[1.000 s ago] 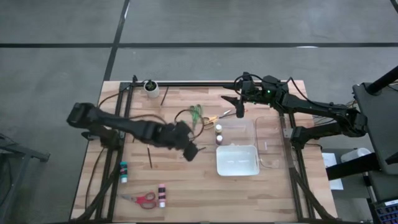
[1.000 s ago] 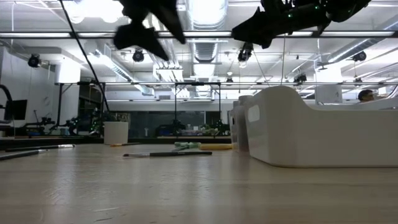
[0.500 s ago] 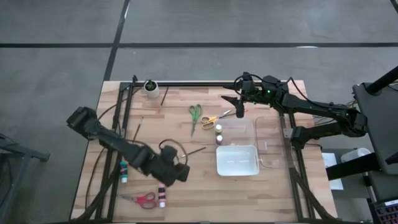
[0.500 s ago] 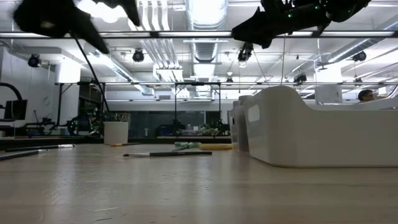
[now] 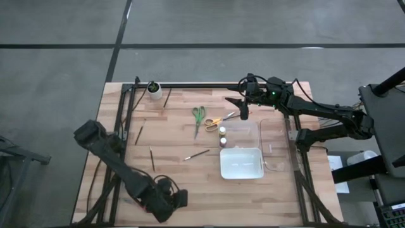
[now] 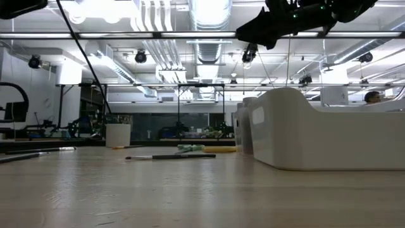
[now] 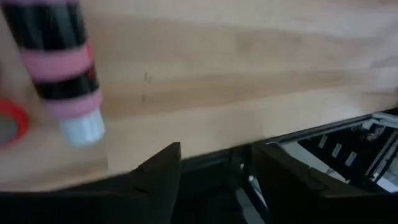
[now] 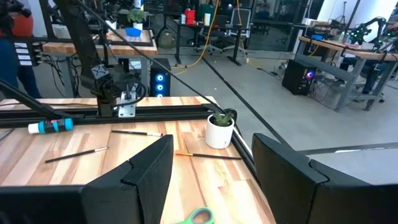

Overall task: Pick & Place Paint Supplies
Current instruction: Put the pink paint bottle into the left transparent bin

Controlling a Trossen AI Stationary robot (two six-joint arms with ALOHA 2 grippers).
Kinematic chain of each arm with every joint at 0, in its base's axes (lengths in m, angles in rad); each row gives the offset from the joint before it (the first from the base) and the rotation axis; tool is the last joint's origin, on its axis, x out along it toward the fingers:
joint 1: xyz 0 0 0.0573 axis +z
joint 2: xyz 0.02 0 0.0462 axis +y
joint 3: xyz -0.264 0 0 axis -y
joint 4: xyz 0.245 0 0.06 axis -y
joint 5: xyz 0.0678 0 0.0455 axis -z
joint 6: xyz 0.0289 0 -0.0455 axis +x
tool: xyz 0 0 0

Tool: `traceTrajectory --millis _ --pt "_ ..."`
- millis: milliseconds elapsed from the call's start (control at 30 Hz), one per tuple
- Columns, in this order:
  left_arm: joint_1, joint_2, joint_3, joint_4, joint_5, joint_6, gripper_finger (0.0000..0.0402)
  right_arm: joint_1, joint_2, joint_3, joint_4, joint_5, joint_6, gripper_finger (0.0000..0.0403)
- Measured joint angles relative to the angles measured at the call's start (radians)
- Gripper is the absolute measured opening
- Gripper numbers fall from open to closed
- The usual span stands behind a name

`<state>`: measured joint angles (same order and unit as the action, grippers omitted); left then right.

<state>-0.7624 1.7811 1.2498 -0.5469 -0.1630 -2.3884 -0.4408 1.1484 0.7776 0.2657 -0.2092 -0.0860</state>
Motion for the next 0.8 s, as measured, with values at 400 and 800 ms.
traceTrajectory --millis 400,800 --pt "-0.055 0.022 0.027 -0.027 0.104 -0.133 0.0195 0.0 0.0 0.0 0.0 0.0 0.0 0.0217" --pt "-0.098 0.023 -0.046 -0.165 0.123 -0.192 0.0197 0.0 0.0 0.0 0.0 0.0 0.0 0.0217"
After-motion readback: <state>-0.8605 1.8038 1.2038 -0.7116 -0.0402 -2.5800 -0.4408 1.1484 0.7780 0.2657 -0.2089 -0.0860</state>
